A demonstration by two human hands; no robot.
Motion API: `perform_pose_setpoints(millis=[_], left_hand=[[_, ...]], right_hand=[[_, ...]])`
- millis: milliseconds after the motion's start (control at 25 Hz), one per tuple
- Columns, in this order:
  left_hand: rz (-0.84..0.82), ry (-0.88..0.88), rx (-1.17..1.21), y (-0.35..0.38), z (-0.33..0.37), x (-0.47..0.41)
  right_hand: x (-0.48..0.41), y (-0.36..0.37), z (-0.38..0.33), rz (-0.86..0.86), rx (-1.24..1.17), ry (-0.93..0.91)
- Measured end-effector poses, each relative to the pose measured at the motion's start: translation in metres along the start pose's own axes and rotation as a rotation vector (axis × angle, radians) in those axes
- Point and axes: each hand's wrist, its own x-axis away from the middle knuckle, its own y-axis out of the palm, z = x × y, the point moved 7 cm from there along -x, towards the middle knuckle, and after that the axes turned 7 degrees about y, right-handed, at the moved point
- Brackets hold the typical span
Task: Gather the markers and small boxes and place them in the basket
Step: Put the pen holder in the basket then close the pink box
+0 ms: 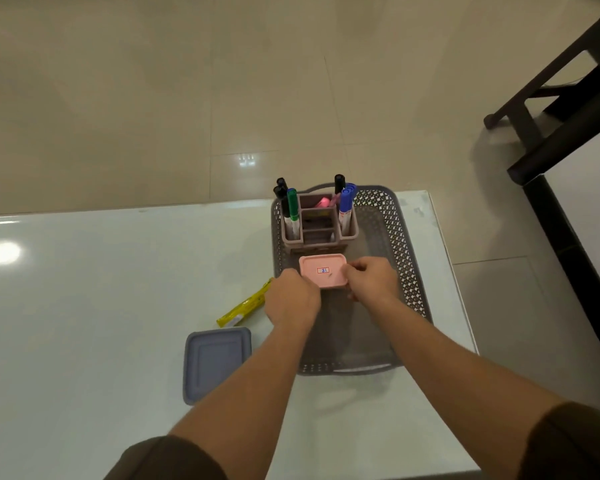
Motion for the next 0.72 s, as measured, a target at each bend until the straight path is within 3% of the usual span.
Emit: perform_pose_setpoints(millis=[160, 360, 520, 720], left_hand=[[0.031, -0.137, 0.017, 0.006, 0.0, 0.004], [0.072, -0.155, 0.047, -0.004, 0.004, 0.011], [0.048, -0.049, 0.126, 0.008, 0.02, 0.021], [-0.073, 0.025, 0.154, 0.028, 0.041, 0.03]], right_hand=[[-0.007, 0.015, 0.003, 0.026, 0.024, -0.026], [-0.005, 0.019, 0.007, 0.003, -0.009, -0.044], [0.011, -0.008, 0.043, 0.059, -0.207, 0.159], [0.031, -0.037, 0.079, 0.278, -0.557, 0.464]])
